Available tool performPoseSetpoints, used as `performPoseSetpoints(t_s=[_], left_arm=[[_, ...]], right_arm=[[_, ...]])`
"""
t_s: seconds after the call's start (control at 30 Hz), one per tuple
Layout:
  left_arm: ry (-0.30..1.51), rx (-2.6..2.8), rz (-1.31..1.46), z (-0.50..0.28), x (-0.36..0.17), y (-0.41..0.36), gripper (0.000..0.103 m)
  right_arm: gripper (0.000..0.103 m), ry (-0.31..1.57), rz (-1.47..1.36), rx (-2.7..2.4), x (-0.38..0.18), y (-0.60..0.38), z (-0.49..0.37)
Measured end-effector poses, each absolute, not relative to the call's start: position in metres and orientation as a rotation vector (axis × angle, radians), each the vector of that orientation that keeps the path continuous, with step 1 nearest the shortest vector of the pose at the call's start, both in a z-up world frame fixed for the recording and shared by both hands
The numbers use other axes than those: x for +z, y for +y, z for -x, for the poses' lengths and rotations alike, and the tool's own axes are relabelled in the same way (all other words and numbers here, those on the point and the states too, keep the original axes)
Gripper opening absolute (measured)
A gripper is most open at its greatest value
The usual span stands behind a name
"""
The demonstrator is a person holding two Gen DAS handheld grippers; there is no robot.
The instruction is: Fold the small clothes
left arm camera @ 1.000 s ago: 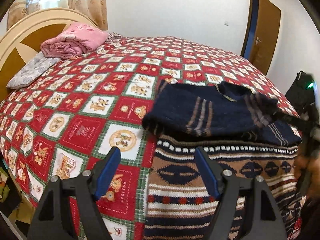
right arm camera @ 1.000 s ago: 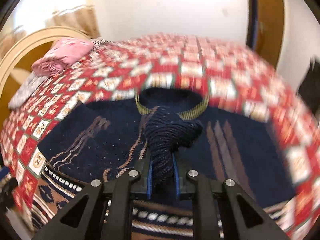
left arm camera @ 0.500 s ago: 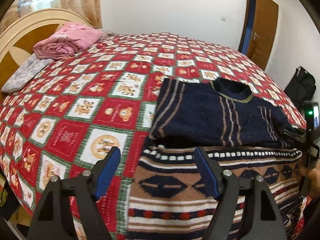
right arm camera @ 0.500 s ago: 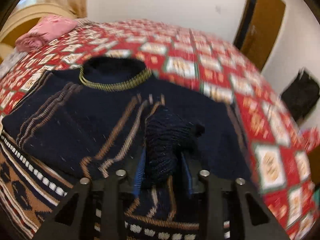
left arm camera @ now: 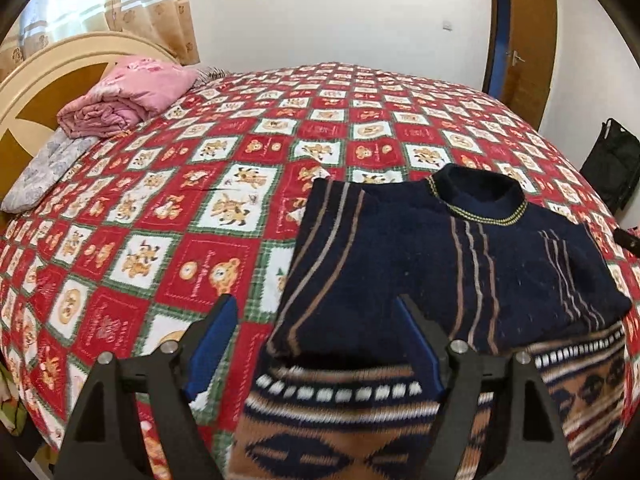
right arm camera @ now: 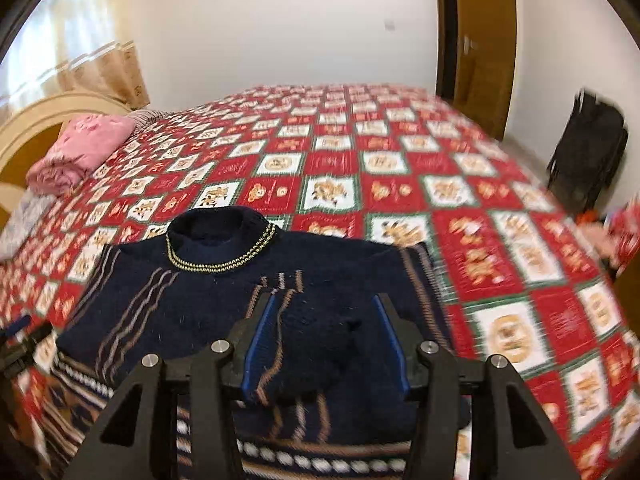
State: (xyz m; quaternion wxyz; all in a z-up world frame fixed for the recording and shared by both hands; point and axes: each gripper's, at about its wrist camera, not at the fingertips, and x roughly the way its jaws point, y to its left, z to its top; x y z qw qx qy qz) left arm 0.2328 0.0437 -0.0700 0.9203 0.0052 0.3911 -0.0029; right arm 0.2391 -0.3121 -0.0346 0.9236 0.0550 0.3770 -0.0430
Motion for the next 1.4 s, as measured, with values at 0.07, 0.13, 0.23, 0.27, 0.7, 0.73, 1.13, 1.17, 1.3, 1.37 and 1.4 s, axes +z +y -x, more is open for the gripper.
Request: performPoseSetpoints(t_s=[0.07,0.13,0.23,0.27,0.7,0.73,1.13,1.17,1.3,1.37,1.4], left_arm=[[0.828,0.003,-0.009,-0.24,-0.078,0.042,0.081],[0.846,0.016,-0.006,-0.244,-0.086,0.043,0.081],[0.894,0.028,0.0,-0.252,-0.101,0.045,0.081],[0.908,0.035,-0.001,-0.254,-0.106,0.046,0.082],[0.877,0.052,-0.09,-0.229,-0.097,0.037,0.082],[0.87,0.048,-0.087,-0.226,-0.095,0.037,0.082],[0.807,-0.063,-0.038,-0.169,-0.07,0.025,0.082],[0.805,-0.068,-0.042,-0.163,-0.07,0.025,0.082],[0.793,-0.106,-0.056,-0.141,-0.067,0.029,0.082],[0.772,-0.121,-0.073,-0.127,-0.064,0.035,0.088],[0.761,-0.131,-0.077,-0.12,-0.062,0.038,0.092]], right_arm=[[0.051,0.809,-0.114,-0.042,-0.049,-0.306,-0.251],[0.051,0.865,-0.078,0.042,-0.069,-0.286,-0.254],[0.051,0.965,0.012,0.019,-0.104,-0.27,-0.258],[0.051,0.982,-0.001,0.005,-0.115,-0.272,-0.262],[0.054,0.711,-0.102,-0.001,-0.05,-0.254,-0.209],[0.054,0.667,-0.117,0.005,-0.04,-0.251,-0.197],[0.055,0.686,-0.914,0.536,-0.064,-0.232,-0.106],[0.055,0.704,-0.919,0.573,-0.064,-0.229,-0.101],[0.055,0.729,-0.685,0.496,-0.037,-0.223,-0.071],[0.055,0.732,-0.541,0.377,-0.021,-0.227,-0.053],[0.055,0.732,-0.505,0.341,-0.015,-0.233,-0.045]])
